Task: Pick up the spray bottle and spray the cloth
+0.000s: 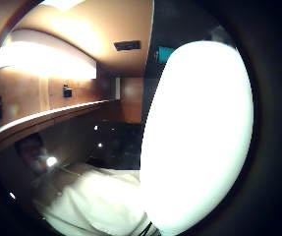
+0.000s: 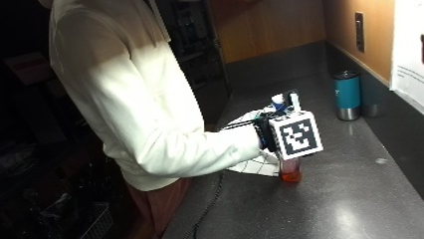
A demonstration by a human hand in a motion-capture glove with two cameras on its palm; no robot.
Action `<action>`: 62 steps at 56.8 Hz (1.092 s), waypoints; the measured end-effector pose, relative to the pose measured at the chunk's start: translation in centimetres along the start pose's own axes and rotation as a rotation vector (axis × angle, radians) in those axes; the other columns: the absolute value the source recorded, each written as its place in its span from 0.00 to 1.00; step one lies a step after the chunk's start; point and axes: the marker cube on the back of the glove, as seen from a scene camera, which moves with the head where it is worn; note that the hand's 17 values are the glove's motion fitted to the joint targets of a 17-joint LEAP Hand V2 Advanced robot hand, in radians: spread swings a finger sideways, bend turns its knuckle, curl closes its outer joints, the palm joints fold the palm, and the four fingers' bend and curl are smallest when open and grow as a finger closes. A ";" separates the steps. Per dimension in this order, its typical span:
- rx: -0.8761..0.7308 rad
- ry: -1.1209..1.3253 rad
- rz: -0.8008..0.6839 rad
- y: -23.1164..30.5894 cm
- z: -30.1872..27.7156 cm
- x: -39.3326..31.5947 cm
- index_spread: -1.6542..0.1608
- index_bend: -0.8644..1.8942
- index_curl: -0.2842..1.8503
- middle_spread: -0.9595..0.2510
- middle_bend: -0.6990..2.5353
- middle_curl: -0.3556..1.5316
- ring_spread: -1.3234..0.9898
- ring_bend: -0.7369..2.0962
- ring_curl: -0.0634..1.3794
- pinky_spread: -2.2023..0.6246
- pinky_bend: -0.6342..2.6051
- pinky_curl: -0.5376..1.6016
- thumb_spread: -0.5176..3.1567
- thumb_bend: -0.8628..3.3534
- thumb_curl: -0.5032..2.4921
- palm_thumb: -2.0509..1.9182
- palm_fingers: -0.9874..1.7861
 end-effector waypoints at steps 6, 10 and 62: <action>-0.049 0.000 0.022 0.2 1.0 -0.4 0.78 0.41 0.31 0.69 0.32 0.40 0.50 0.44 0.30 0.77 0.25 0.39 0.32 0.21 0.34 0.75 0.79; 0.006 -0.001 0.020 -0.7 1.9 -0.9 0.79 0.41 0.32 0.68 0.33 0.41 0.49 0.44 0.31 0.75 0.26 0.40 0.29 0.20 0.35 0.77 0.81; -0.446 1.356 -0.159 0.3 18.4 -15.2 0.80 0.46 0.39 0.66 0.41 0.47 0.49 0.48 0.38 0.70 0.30 0.44 0.12 0.20 0.40 0.78 0.85</action>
